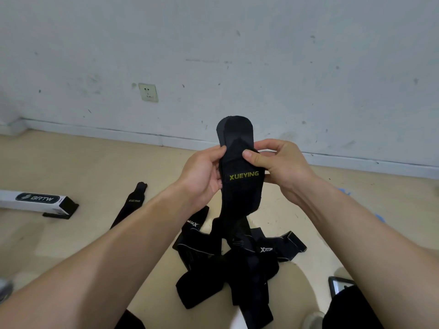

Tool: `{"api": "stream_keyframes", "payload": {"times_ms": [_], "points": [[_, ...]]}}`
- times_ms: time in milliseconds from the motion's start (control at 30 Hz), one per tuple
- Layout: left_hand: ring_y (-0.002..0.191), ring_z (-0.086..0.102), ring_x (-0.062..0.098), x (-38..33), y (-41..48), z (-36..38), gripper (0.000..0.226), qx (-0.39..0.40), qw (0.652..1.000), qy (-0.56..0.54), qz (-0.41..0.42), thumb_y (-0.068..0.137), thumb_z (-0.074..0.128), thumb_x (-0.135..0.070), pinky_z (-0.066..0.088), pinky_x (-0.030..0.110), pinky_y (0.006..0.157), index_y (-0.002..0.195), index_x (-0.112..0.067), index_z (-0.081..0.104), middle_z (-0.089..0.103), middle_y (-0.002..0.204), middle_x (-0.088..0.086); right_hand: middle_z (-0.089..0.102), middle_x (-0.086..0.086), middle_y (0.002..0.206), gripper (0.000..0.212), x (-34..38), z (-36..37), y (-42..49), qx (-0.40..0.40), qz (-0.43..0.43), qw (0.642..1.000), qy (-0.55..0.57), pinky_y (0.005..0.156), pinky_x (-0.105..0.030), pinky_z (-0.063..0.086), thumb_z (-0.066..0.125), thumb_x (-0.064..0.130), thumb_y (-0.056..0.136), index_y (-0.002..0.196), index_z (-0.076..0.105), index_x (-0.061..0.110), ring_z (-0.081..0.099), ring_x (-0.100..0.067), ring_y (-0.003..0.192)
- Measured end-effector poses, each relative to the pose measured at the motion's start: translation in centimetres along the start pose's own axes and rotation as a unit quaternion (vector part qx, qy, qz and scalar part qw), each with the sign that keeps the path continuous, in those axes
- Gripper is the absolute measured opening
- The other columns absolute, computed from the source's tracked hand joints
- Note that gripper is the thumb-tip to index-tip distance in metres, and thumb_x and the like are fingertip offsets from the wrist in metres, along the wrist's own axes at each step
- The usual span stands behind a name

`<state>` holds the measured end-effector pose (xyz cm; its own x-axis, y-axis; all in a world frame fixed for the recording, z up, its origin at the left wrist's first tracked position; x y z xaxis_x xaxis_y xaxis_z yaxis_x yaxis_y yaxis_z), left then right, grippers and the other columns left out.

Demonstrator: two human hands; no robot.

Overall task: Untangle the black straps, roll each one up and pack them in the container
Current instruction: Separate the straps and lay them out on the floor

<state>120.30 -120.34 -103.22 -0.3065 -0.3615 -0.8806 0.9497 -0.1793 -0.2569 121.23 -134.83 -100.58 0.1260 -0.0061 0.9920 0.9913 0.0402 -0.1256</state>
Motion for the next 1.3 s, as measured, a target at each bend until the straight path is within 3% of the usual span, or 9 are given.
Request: {"api": "stream_keyframes", "payload": {"times_ms": [200, 400, 533, 633, 733, 800, 933, 1133, 1300], "points": [[0.110, 0.073, 0.026, -0.1, -0.2, 0.7, 0.040, 0.018, 0.999, 0.044, 0.005, 0.108, 0.047, -0.035, 0.059, 0.040, 0.096, 0.126, -0.007, 0.070, 0.075, 0.121, 0.010, 0.071, -0.009, 0.079, 0.024, -0.2, -0.3, 0.0, -0.019, -0.005, 0.999, -0.028, 0.062, -0.034, 0.059, 0.084, 0.013, 0.080, 0.097, 0.069, 0.006, 0.067, -0.017, 0.059], [0.114, 0.070, 0.035, -0.2, -0.4, 0.3, 0.025, 0.008, 0.989, 0.135, 0.058, 0.103, 0.057, -0.008, 0.056, 0.048, 0.101, 0.124, -0.002, 0.069, 0.075, 0.118, 0.017, 0.071, -0.010, 0.082, 0.048, -0.4, -1.7, 0.1, -0.090, -0.014, 0.981, -0.174, 0.072, -0.047, 0.063, 0.093, 0.044, 0.066, 0.082, 0.061, 0.012, 0.072, -0.025, 0.074], [0.112, 0.071, 0.034, -0.6, -0.6, 0.0, 0.024, 0.008, 0.991, 0.116, 0.060, 0.105, 0.053, -0.007, 0.056, 0.047, 0.100, 0.124, -0.001, 0.067, 0.074, 0.118, 0.018, 0.063, 0.003, 0.088, 0.046, -0.7, -0.6, -0.2, -0.058, -0.026, 0.975, -0.215, 0.077, -0.036, 0.056, 0.077, 0.057, 0.080, 0.098, 0.062, 0.017, 0.064, -0.014, 0.081], [0.110, 0.072, 0.035, -0.8, -0.9, 0.0, 0.025, 0.004, 0.993, 0.102, 0.066, 0.106, 0.051, -0.008, 0.057, 0.045, 0.098, 0.124, 0.001, 0.066, 0.074, 0.117, 0.020, 0.075, -0.002, 0.101, 0.038, -1.5, 2.6, -1.0, 0.057, -0.024, 0.990, -0.129, 0.078, -0.025, 0.055, 0.058, 0.051, 0.098, 0.108, 0.068, 0.016, 0.071, -0.015, 0.092], [0.108, 0.072, 0.036, -1.7, -1.2, -0.9, 0.025, -0.026, 0.993, 0.087, 0.081, 0.107, 0.049, -0.010, 0.057, 0.044, 0.098, 0.122, 0.001, 0.067, 0.075, 0.114, 0.020, 0.078, 0.000, 0.106, 0.033, -2.4, 4.8, -2.1, 0.107, -0.021, 0.991, -0.072, 0.087, -0.029, 0.057, 0.050, 0.044, 0.104, 0.114, 0.071, 0.020, 0.074, -0.015, 0.099], [0.109, 0.072, 0.035, -2.3, -1.4, -1.6, 0.026, -0.037, 0.993, 0.067, 0.090, 0.108, 0.049, -0.013, 0.057, 0.043, 0.097, 0.123, 0.000, 0.066, 0.074, 0.116, 0.020, 0.077, -0.002, 0.107, 0.024, -2.2, 5.2, -2.3, 0.067, -0.055, 0.995, -0.058, 0.097, -0.041, 0.056, 0.054, 0.036, 0.104, 0.114, 0.070, 0.021, 0.073, -0.018, 0.101], [0.113, 0.071, 0.034, -3.3, -2.5, -1.6, 0.028, -0.021, 0.993, 0.020, 0.111, 0.108, 0.050, -0.015, 0.058, 0.043, 0.098, 0.130, -0.002, 0.062, 0.071, 0.125, 0.021, 0.076, 0.000, 0.100, 0.010, -1.5, 5.3, -3.0, -0.029, -0.088, 0.995, -0.037, 0.093, -0.051, 0.056, 0.060, 0.029, 0.101, 0.106, 0.066, 0.024, 0.073, -0.020, 0.095], [0.105, 0.073, 0.030, -4.3, -4.7, -3.4, 0.029, -0.061, 0.987, -0.004, 0.148, 0.107, 0.053, -0.014, 0.062, 0.036, 0.084, 0.132, 0.000, 0.059, 0.072, 0.121, 0.018, 0.075, -0.001, 0.098, 0.011, -0.3, 7.6, -4.2, -0.011, -0.114, 0.993, -0.035, 0.091, -0.052, 0.057, 0.059, 0.021, 0.100, 0.108, 0.065, 0.026, 0.073, -0.021, 0.094], [0.116, 0.070, 0.029, -1.1, -6.2, -5.0, 0.063, -0.031, 0.995, 0.071, 0.071, 0.096, 0.064, -0.051, 0.055, 0.047, 0.103, 0.143, -0.010, 0.052, 0.071, 0.127, 0.013, 0.076, -0.007, 0.099, 0.010, -0.7, 8.6, -3.8, -0.049, -0.079, 0.993, 0.069, 0.090, -0.050, 0.059, 0.059, 0.016, 0.101, 0.108, 0.064, 0.019, 0.074, -0.025, 0.093]]}}
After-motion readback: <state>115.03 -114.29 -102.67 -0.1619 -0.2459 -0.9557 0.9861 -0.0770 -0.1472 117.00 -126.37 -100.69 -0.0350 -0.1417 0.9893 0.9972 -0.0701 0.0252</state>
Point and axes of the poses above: each hand's wrist, its own y-axis towards the middle knuckle, its own z-axis out of the palm, x = y × z, the point moved 10 cm from there along y, towards the middle knuckle
